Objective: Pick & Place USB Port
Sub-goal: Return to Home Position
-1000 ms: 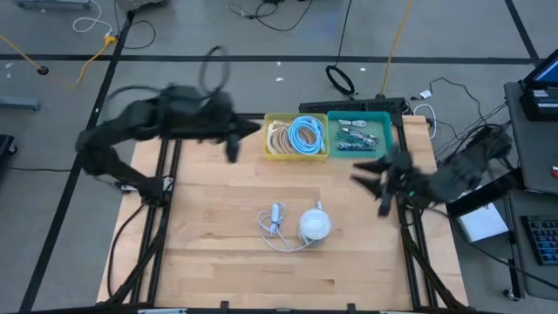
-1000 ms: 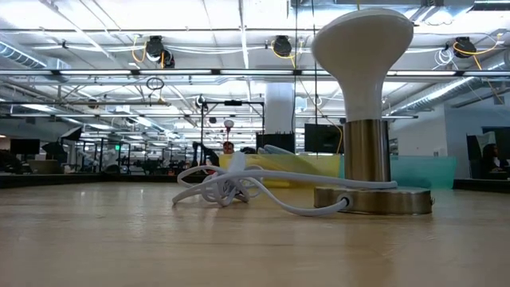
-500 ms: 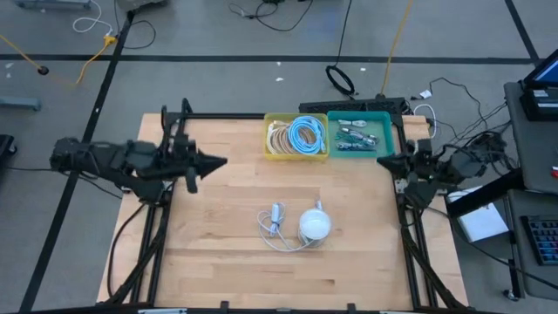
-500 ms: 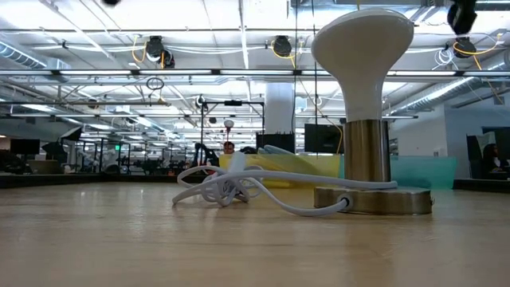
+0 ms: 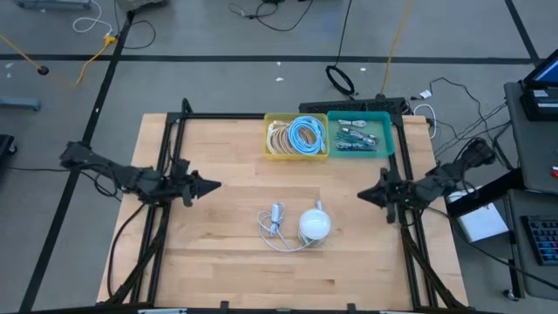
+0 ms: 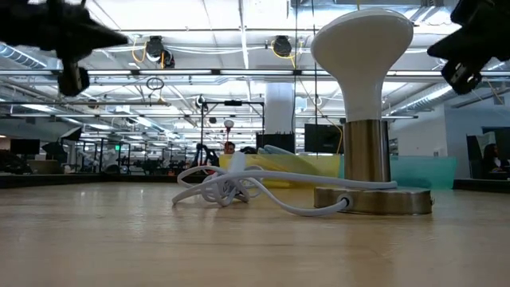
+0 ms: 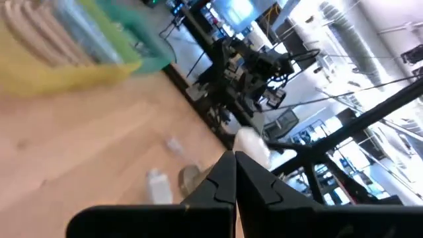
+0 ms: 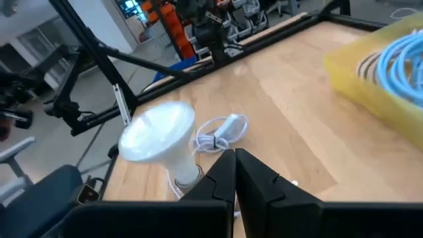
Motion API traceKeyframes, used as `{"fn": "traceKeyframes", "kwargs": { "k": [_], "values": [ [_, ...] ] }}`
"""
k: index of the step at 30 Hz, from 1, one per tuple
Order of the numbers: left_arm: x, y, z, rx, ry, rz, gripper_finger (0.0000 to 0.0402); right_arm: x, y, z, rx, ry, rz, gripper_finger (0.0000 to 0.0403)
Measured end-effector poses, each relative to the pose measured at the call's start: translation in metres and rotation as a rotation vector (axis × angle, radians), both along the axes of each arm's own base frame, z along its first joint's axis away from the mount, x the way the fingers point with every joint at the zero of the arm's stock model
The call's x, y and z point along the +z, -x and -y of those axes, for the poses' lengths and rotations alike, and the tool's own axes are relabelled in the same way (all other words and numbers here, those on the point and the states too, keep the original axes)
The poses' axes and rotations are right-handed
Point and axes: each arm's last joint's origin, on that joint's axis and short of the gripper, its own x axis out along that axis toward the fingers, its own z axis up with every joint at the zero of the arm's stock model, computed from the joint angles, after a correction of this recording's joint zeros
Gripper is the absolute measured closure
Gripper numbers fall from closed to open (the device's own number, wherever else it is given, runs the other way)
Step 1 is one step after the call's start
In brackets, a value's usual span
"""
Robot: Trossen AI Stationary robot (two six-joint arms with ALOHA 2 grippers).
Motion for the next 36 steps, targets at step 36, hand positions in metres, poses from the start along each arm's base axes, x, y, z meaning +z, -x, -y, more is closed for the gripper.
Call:
{"fn": "traceKeyframes", "kwargs": {
  "k": [36],
  "values": [
    [-0.076, 0.008, 0.001, -0.071, -0.808, -0.318, 0.0384, -0.064, 0.002, 0.004, -0.042, 0.153, -0.002, 0.0402]
  ]
}}
